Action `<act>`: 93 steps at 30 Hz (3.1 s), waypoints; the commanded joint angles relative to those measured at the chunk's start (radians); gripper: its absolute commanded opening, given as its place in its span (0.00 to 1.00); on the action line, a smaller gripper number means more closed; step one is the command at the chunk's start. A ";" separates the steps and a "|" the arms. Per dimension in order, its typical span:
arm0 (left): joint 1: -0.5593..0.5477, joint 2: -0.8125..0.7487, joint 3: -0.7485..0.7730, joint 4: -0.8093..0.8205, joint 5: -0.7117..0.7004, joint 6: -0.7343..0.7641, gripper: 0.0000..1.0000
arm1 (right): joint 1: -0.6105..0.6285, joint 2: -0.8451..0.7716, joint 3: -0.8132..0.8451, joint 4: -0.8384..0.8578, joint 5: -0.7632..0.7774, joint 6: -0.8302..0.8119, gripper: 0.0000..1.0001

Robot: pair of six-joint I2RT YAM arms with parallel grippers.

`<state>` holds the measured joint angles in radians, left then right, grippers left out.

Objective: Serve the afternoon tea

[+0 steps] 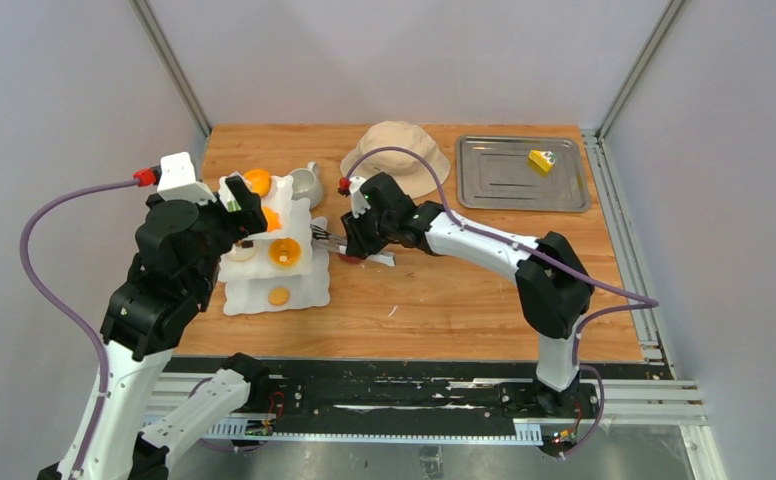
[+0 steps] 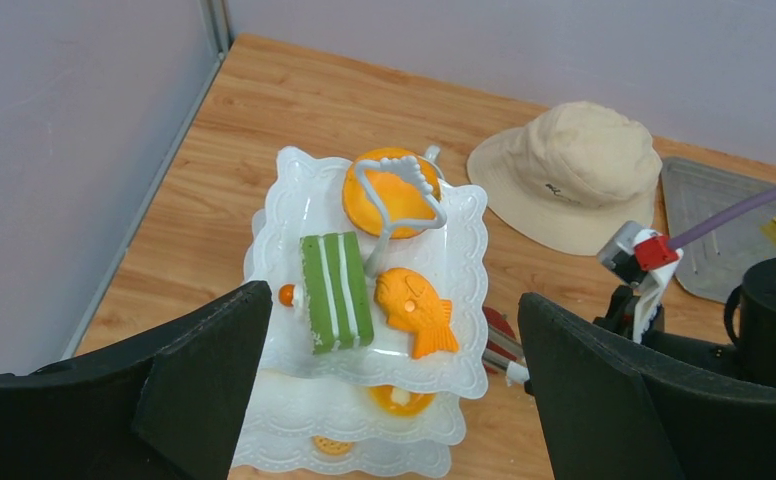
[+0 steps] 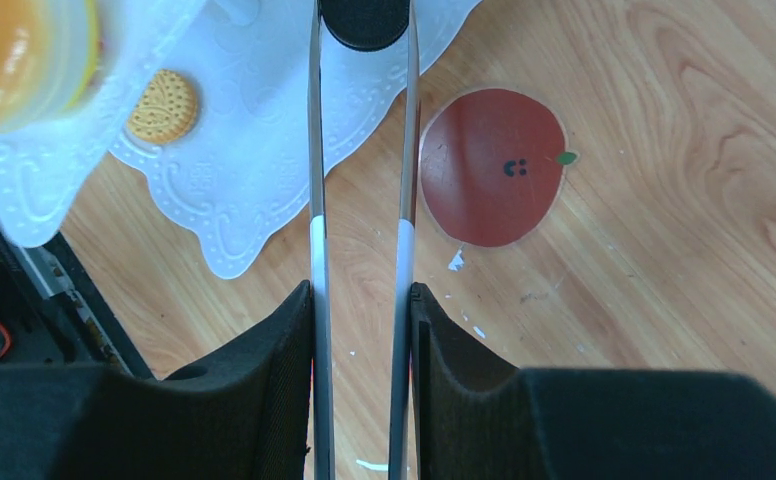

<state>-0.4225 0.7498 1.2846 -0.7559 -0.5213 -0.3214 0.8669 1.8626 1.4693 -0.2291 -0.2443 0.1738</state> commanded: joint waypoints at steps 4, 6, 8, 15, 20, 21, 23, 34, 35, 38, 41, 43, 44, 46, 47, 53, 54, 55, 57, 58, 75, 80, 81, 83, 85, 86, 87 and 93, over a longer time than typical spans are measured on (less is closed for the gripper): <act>-0.007 0.003 0.038 -0.009 -0.021 0.012 0.98 | 0.039 0.083 0.083 0.039 -0.007 -0.034 0.38; -0.006 0.007 0.037 -0.009 -0.017 0.011 0.98 | 0.042 0.087 0.084 0.045 -0.006 -0.029 0.42; -0.005 0.009 0.037 -0.008 -0.017 0.011 0.98 | 0.041 0.084 0.081 0.047 -0.006 -0.027 0.45; -0.006 0.009 0.035 -0.009 -0.011 0.006 0.98 | 0.042 0.042 0.056 0.047 0.012 -0.033 0.47; -0.006 0.006 0.039 -0.009 -0.010 0.009 0.98 | 0.041 -0.051 -0.014 0.050 0.072 -0.049 0.37; -0.006 0.006 0.038 -0.008 -0.010 0.010 0.98 | 0.040 -0.076 -0.033 0.050 0.093 -0.054 0.35; -0.006 0.005 0.035 -0.005 -0.005 0.008 0.98 | 0.033 -0.123 -0.077 0.052 0.126 -0.060 0.31; -0.006 0.003 0.021 0.005 0.008 0.000 0.98 | -0.135 -0.383 -0.286 -0.003 0.346 -0.052 0.26; -0.006 0.003 0.020 0.005 0.007 0.002 0.98 | -0.185 -0.412 -0.306 -0.012 0.357 -0.036 0.26; -0.006 0.003 0.016 0.007 0.010 -0.003 0.98 | -0.359 -0.487 -0.374 -0.020 0.396 0.009 0.26; -0.006 0.002 0.003 0.018 0.016 -0.009 0.98 | -0.518 -0.532 -0.425 -0.021 0.473 0.042 0.26; -0.007 0.005 -0.002 0.023 0.021 -0.010 0.98 | -0.605 -0.532 -0.435 -0.028 0.498 0.058 0.27; -0.006 0.007 -0.003 0.023 0.021 -0.010 0.98 | -0.657 -0.527 -0.438 -0.028 0.501 0.068 0.28; -0.006 0.010 -0.007 0.023 0.020 -0.011 0.98 | -0.725 -0.509 -0.430 -0.028 0.494 0.078 0.31; -0.006 0.012 -0.006 0.023 0.021 -0.011 0.98 | -0.753 -0.497 -0.425 -0.026 0.494 0.079 0.32; -0.007 0.029 0.004 0.030 0.026 -0.006 0.98 | -0.881 -0.376 -0.358 0.014 0.453 0.049 0.34; -0.007 0.033 0.006 0.033 0.024 -0.005 0.98 | -0.892 -0.353 -0.344 0.020 0.446 0.038 0.35; -0.007 0.036 0.006 0.034 0.023 -0.004 0.98 | -0.899 -0.334 -0.328 0.027 0.439 0.026 0.36; -0.007 0.042 0.006 0.039 0.023 -0.001 0.98 | -0.909 -0.289 -0.293 0.039 0.421 0.000 0.39; -0.006 0.045 0.006 0.042 0.021 0.001 0.98 | -0.913 -0.269 -0.274 0.038 0.408 -0.010 0.40; -0.006 0.092 0.009 0.065 0.010 0.010 0.98 | -0.954 -0.020 -0.068 0.048 0.320 -0.038 0.39; -0.006 0.100 0.013 0.071 0.010 0.015 0.98 | -0.954 -0.049 -0.091 0.054 0.315 -0.030 0.16; -0.006 0.100 0.013 0.073 0.010 0.015 0.98 | -0.954 -0.056 -0.095 0.055 0.314 -0.030 0.08; -0.006 0.100 0.012 0.077 0.011 0.015 0.98 | -0.954 -0.073 -0.110 0.053 0.308 -0.025 0.01; -0.006 0.100 0.009 0.078 0.016 0.015 0.98 | -0.954 -0.093 -0.126 0.054 0.302 -0.019 0.01; -0.006 0.101 0.009 0.079 0.018 0.015 0.98 | -0.954 -0.108 -0.139 0.053 0.301 -0.011 0.01; -0.006 0.100 0.009 0.079 0.019 0.015 0.98 | -0.954 -0.116 -0.150 0.055 0.301 -0.006 0.00; -0.007 0.087 0.010 0.077 0.026 0.016 0.98 | -0.954 -0.166 -0.200 0.051 0.301 0.020 0.01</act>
<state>-0.4221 0.8528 1.2881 -0.7109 -0.4973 -0.3138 -0.0746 1.7535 1.2980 -0.1982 0.0662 0.1642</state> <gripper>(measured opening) 0.982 0.356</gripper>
